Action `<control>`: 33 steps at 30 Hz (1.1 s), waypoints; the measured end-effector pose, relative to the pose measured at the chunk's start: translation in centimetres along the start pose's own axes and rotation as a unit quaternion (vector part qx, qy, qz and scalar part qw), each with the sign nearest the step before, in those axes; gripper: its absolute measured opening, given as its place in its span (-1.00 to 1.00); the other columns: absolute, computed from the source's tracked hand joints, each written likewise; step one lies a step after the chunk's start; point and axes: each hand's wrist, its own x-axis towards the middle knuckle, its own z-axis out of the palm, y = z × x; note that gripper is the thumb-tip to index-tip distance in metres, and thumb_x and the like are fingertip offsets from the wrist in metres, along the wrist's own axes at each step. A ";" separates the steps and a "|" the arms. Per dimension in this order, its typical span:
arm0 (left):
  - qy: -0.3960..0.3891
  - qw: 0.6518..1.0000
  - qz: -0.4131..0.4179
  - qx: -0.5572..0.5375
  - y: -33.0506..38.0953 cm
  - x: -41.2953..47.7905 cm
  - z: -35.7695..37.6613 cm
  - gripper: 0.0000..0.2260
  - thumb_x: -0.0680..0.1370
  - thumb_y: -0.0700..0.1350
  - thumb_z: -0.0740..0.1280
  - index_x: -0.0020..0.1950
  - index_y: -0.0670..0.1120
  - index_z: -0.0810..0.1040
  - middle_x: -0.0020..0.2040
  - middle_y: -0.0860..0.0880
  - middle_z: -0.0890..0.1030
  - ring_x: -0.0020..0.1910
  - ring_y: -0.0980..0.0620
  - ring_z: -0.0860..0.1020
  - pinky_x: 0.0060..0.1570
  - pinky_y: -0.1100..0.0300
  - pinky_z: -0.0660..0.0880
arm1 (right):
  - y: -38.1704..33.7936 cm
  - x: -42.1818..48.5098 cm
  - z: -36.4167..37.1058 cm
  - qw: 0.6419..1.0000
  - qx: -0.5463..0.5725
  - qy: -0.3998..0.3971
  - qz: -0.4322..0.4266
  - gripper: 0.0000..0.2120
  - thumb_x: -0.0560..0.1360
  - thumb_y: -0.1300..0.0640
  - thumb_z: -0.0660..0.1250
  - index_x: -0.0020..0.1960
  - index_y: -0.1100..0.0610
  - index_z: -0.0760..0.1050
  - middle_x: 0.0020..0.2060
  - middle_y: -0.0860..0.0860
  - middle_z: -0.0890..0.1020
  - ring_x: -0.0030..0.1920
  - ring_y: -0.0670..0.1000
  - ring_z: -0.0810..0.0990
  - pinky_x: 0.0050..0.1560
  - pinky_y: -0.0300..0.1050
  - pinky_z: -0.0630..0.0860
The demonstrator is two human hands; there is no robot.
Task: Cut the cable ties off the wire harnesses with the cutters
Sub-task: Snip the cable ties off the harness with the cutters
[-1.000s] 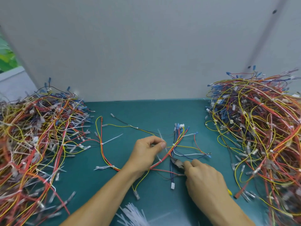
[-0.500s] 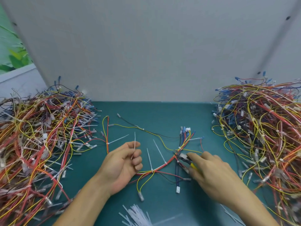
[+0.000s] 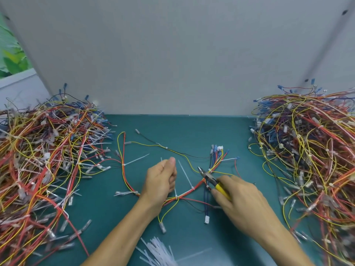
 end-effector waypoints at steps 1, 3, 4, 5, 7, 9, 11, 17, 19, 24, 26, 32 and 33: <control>0.007 0.999 0.010 0.035 -0.3 0.1 0.0 -0.68 0.63 -0.06 0.20 -0.32 -0.10 0.41 -0.52 0.09 0.25 -0.52 0.08 0.15 -0.48 0.22 0.07 | 0.0 -0.1 0.1 1.000 -0.006 0.002 -0.005 -0.79 0.56 -0.19 0.11 -0.10 -0.07 0.31 -0.13 -0.10 0.45 -0.02 0.05 0.48 -0.13 -0.06 0.45; 0.020 0.986 0.030 0.163 -0.5 0.3 0.0 -0.82 0.59 -0.08 0.27 -0.18 -0.04 0.59 -0.52 0.09 0.41 -0.49 0.09 0.35 -0.45 0.21 0.32 | 0.1 -0.1 0.3 0.998 -0.053 0.003 -0.018 -0.76 0.55 -0.19 0.10 -0.01 -0.05 0.37 -0.12 -0.10 0.43 0.02 0.04 0.49 -0.14 -0.10 0.42; 0.022 0.972 0.038 0.229 -0.6 0.4 0.1 -0.88 0.56 -0.06 0.31 -0.10 -0.02 0.63 -0.48 0.10 0.48 -0.42 0.11 0.44 -0.31 0.17 0.43 | 0.1 -0.2 0.4 0.996 -0.083 0.000 -0.024 -0.75 0.56 -0.19 0.08 0.03 -0.05 0.38 -0.11 -0.10 0.41 0.04 0.05 0.49 -0.16 -0.11 0.38; 0.021 0.958 0.041 0.284 -0.5 0.4 0.2 -0.88 0.53 -0.02 0.34 -0.04 -0.01 0.64 -0.48 0.12 0.49 -0.36 0.12 0.48 -0.21 0.16 0.45 | 0.1 -0.2 0.5 0.994 -0.108 -0.002 -0.027 -0.74 0.56 -0.19 0.06 0.05 -0.05 0.37 -0.12 -0.09 0.39 0.05 0.06 0.49 -0.18 -0.11 0.33; 0.015 0.932 0.038 0.359 -0.3 0.3 0.7 -0.81 0.50 0.04 0.35 0.04 0.01 0.63 -0.47 0.16 0.49 -0.27 0.10 0.50 -0.18 0.20 0.40 | 0.1 -0.2 0.5 0.990 -0.141 -0.007 -0.025 -0.73 0.57 -0.18 0.05 0.07 -0.04 0.38 -0.12 -0.08 0.38 0.04 0.07 0.49 -0.20 -0.11 0.24; 0.019 0.918 0.046 0.393 -0.2 0.2 1.0 -0.77 0.50 0.04 0.35 0.12 0.03 0.58 -0.30 0.19 0.58 -0.11 0.08 0.54 -0.12 0.23 0.34 | 0.1 -0.2 0.4 0.987 -0.159 -0.009 -0.022 -0.73 0.57 -0.17 0.05 0.07 -0.03 0.38 -0.11 -0.07 0.40 0.05 0.08 0.49 -0.19 -0.10 0.22; 0.029 0.927 0.048 0.370 -0.5 0.1 0.9 -0.72 0.50 0.02 0.37 0.17 0.09 0.44 -0.13 0.24 0.62 -0.01 0.10 0.52 -0.06 0.23 0.32 | 0.2 -0.2 0.4 0.986 -0.164 -0.010 -0.019 -0.75 0.57 -0.16 0.06 0.06 -0.03 0.39 -0.10 -0.07 0.40 0.06 0.08 0.49 -0.18 -0.09 0.22; -0.006 0.948 0.057 0.313 -1.3 0.1 0.5 -0.87 0.46 -0.09 0.44 -0.07 0.10 0.56 -0.26 0.29 0.65 -0.16 0.26 0.57 -0.11 0.28 0.40 | 0.0 -0.3 0.7 0.986 -0.163 -0.012 -0.032 -0.77 0.56 -0.14 0.06 0.00 -0.02 0.36 -0.02 -0.06 0.47 0.06 0.10 0.48 -0.16 -0.09 0.22; -0.017 0.953 0.065 0.296 -1.2 -0.1 0.4 -0.86 0.44 -0.12 0.45 -0.21 0.12 0.60 -0.28 0.27 0.65 -0.22 0.29 0.59 -0.14 0.28 0.46 | 0.1 -0.4 0.7 0.984 -0.171 -0.012 -0.041 -0.78 0.56 -0.14 0.05 -0.02 -0.01 0.33 -0.03 -0.07 0.47 0.05 0.09 0.48 -0.16 -0.10 0.22; -0.058 0.957 0.078 0.273 -1.2 -0.4 0.0 -0.81 0.44 -0.19 0.46 -0.28 0.08 0.58 -0.27 0.13 0.66 -0.23 0.15 0.59 -0.06 0.15 0.50 | 0.1 -0.7 0.5 0.985 -0.162 -0.012 -0.061 -0.84 0.54 -0.12 0.08 -0.10 -0.04 0.28 -0.06 -0.06 0.48 0.02 0.11 0.48 -0.17 -0.07 0.20; -0.066 0.955 0.082 0.277 -1.2 -0.5 -0.1 -0.84 0.47 -0.19 0.43 -0.24 0.04 0.56 -0.28 0.12 0.65 -0.21 0.13 0.59 -0.06 0.15 0.49 | 0.1 -0.8 0.4 0.984 -0.165 -0.013 -0.071 -0.84 0.54 -0.12 0.07 -0.10 -0.05 0.24 -0.06 -0.07 0.47 0.03 0.10 0.47 -0.17 -0.08 0.18; -0.092 0.949 0.095 0.285 -1.2 -0.7 0.0 -0.83 0.54 -0.26 0.30 -0.15 -0.01 0.49 -0.23 0.10 0.69 -0.11 0.13 0.64 0.07 0.16 0.49 | 0.4 -0.9 -0.1 0.981 -0.172 -0.012 -0.087 -0.80 0.53 -0.15 0.06 -0.11 -0.03 0.19 -0.12 -0.09 0.39 0.03 0.07 0.46 -0.18 -0.08 0.18; -0.093 0.948 0.098 0.288 -1.2 -0.8 0.0 -0.83 0.54 -0.27 0.30 -0.15 -0.01 0.49 -0.23 0.10 0.69 -0.11 0.13 0.64 0.06 0.18 0.49 | 0.4 -0.9 -0.1 0.981 -0.173 -0.010 -0.087 -0.80 0.53 -0.15 0.07 -0.11 -0.03 0.19 -0.13 -0.09 0.37 0.03 0.07 0.46 -0.18 -0.08 0.18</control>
